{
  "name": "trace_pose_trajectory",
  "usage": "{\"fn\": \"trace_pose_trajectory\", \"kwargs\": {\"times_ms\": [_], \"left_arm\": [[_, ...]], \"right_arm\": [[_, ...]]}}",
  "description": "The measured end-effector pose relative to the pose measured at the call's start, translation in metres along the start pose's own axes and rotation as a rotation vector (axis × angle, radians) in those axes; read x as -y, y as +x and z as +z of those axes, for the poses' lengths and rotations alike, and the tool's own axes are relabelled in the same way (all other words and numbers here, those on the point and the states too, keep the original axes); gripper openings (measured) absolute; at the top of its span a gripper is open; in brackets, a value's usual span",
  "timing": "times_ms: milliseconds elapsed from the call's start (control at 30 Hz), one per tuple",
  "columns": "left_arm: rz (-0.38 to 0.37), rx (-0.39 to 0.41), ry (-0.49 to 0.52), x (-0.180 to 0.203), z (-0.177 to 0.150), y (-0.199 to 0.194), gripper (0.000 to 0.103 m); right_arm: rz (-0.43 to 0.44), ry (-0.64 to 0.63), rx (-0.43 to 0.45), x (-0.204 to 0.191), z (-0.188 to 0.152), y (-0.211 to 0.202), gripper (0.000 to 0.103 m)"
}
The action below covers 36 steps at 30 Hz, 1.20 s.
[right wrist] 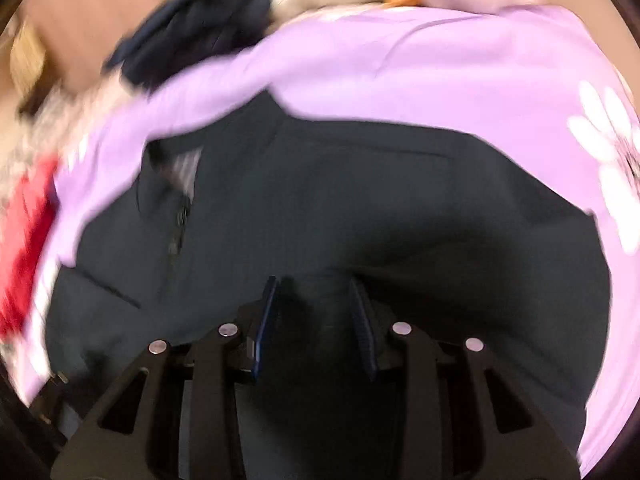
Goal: Fold large clothes
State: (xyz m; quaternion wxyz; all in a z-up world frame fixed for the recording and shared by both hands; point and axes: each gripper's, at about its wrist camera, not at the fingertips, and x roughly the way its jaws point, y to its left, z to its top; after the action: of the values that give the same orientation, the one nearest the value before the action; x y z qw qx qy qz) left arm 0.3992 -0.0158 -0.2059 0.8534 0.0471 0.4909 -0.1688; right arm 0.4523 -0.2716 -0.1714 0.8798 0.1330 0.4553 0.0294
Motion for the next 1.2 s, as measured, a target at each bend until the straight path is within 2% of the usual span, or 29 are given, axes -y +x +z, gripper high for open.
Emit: {"fn": "trace_pose_trajectory", "kwargs": {"times_ms": [67, 100, 167, 233, 333, 367, 433, 600, 633, 767, 1000, 1067, 1200], "left_arm": [[-0.024, 0.003, -0.013, -0.006, 0.000, -0.001, 0.094], [-0.035, 0.008, -0.017, -0.009, -0.001, -0.002, 0.094], [-0.040, 0.020, -0.014, -0.012, -0.004, -0.005, 0.094], [-0.045, 0.031, -0.006, -0.010, -0.009, -0.008, 0.094], [-0.044, 0.047, 0.027, -0.007, -0.020, -0.014, 0.094], [-0.038, 0.051, 0.034, -0.006, -0.023, -0.016, 0.094], [-0.008, 0.056, 0.034, -0.007, -0.033, -0.027, 0.094], [0.016, 0.080, -0.051, -0.025, -0.072, -0.079, 0.094], [0.014, 0.086, -0.070, -0.030, -0.082, -0.091, 0.095], [-0.023, 0.089, -0.204, -0.057, -0.140, -0.135, 0.096], [-0.105, 0.094, -0.528, -0.098, -0.263, -0.201, 0.100], [-0.130, 0.090, -0.585, -0.104, -0.283, -0.210, 0.100], [-0.138, 0.109, -0.627, -0.111, -0.310, -0.228, 0.100]], "right_arm": [[0.001, -0.140, 0.037, -0.007, -0.023, -0.021, 0.042], [-0.039, -0.239, 0.042, -0.010, -0.041, -0.031, 0.044], [-0.124, -0.344, 0.039, -0.005, -0.072, -0.041, 0.048], [-0.104, -0.390, 0.066, 0.005, -0.102, -0.059, 0.053], [-0.094, -0.333, 0.082, 0.027, -0.132, -0.083, 0.055], [-0.083, -0.297, 0.073, 0.037, -0.138, -0.090, 0.055], [-0.119, -0.245, 0.029, 0.051, -0.155, -0.101, 0.056], [-0.049, -0.143, 0.087, 0.060, -0.196, -0.157, 0.057], [-0.033, -0.132, 0.094, 0.057, -0.204, -0.167, 0.060], [0.016, -0.102, 0.098, 0.048, -0.237, -0.197, 0.062], [0.070, -0.065, 0.086, 0.039, -0.280, -0.241, 0.063], [0.095, -0.048, 0.083, 0.038, -0.285, -0.247, 0.067], [0.128, -0.015, 0.079, 0.039, -0.302, -0.262, 0.067]]}}
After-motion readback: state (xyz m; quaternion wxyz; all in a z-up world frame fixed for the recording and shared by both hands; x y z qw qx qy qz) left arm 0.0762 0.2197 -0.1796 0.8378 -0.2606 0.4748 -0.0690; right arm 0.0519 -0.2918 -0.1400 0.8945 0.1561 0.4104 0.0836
